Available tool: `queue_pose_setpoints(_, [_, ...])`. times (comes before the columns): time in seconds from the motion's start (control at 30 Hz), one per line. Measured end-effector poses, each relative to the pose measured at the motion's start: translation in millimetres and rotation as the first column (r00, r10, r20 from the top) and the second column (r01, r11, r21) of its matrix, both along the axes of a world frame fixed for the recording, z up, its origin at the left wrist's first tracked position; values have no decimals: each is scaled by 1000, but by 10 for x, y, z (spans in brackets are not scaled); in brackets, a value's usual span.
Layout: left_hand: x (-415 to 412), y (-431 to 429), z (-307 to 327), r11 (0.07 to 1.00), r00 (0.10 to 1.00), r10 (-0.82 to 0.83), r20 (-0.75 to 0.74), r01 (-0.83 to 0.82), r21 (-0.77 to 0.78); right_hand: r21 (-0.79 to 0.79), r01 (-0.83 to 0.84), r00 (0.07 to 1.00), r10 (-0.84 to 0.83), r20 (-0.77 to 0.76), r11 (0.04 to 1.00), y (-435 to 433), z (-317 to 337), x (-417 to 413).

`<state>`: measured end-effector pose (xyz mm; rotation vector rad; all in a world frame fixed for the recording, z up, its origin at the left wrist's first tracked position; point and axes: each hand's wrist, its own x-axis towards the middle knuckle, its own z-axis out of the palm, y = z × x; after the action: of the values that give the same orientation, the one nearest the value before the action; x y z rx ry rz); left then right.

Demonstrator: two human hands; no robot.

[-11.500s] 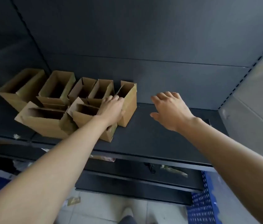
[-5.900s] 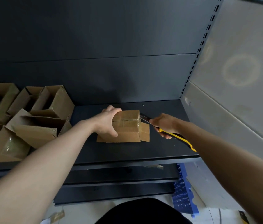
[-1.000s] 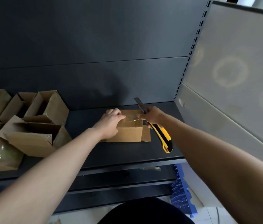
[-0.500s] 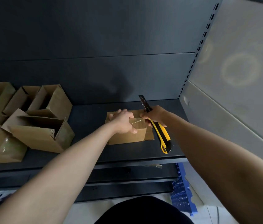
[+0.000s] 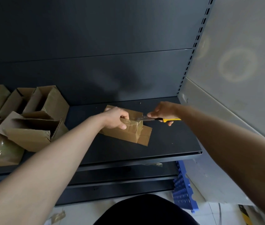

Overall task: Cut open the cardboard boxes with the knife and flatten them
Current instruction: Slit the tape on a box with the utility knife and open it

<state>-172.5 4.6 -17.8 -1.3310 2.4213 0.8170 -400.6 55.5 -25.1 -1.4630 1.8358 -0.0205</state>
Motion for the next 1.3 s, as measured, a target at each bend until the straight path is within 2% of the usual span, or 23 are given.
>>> queue_pose_setpoints(0.13, [-18,-34,-6,999,999,-35,-27,35,7,19,-122,988,124,-97,992,-39,96,107])
queue_pose_setpoints(0.33, [4,-56,-12,997,997,-68,-47,69,19,57,-219,967,225,-117,974,-55,65,276])
queue_pose_setpoints(0.47, [-25,-59,7,998,997,-56,-51,57,7,109,-210,973,218,-74,972,-42,66,257])
queue_pose_setpoints(0.6, [-15,-84,52,999,997,-41,-61,41,5,85,-182,983,181,10,980,36,-43,305])
queue_pose_setpoints(0.77, [17,-128,43,997,984,43,-175,-32,68,240,-101,992,81,91,966,183,33,-10])
queue_pose_setpoints(0.87, [-24,-157,36,997,975,53,-216,-63,-37,198,-70,996,57,71,978,213,66,-49])
queue_pose_setpoints(0.97, [-79,-182,50,994,985,11,-174,-31,-108,147,7,990,-27,139,989,267,49,19])
queue_pose_setpoints(1.1, [-120,-204,135,988,993,-94,-69,84,-132,-8,-64,998,64,16,998,313,16,96])
queue_pose_setpoints(1.2, [-121,-160,129,948,970,-220,106,238,-209,9,-44,995,43,93,999,332,46,116])
queue_pose_setpoints(1.3, [-118,-116,95,921,966,-237,98,256,-293,51,-6,990,-1,143,999,352,85,169])
